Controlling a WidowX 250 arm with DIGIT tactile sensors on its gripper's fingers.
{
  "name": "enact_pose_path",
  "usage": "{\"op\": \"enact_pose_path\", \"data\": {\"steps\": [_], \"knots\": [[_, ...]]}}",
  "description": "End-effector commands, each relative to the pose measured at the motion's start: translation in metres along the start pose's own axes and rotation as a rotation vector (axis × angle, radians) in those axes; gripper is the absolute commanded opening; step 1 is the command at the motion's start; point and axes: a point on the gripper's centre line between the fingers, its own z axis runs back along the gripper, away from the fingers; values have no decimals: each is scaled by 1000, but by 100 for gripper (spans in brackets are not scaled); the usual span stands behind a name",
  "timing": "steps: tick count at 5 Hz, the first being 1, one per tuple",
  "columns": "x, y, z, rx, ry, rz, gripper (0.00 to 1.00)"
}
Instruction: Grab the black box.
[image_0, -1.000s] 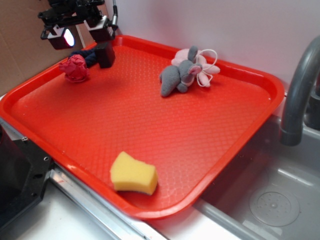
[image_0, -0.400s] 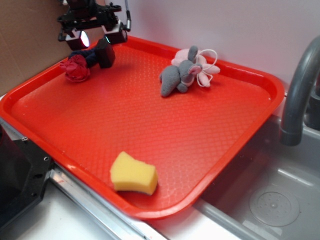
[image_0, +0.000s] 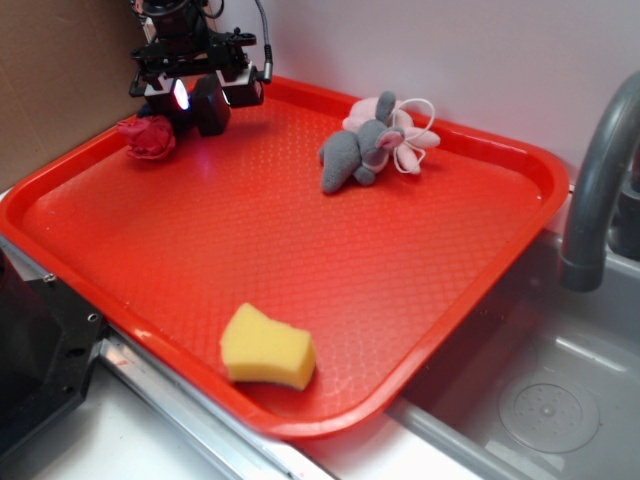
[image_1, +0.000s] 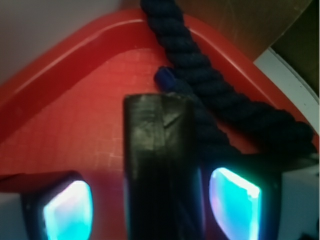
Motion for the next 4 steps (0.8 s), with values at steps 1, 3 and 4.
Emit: {"op": "enact_pose_path", "data": {"steps": [1, 3, 4], "knots": [[12, 9, 0, 18, -46, 3, 95], [-6, 10, -16, 69, 1, -23, 0], [-28, 4, 4, 92, -23, -95, 0]]}}
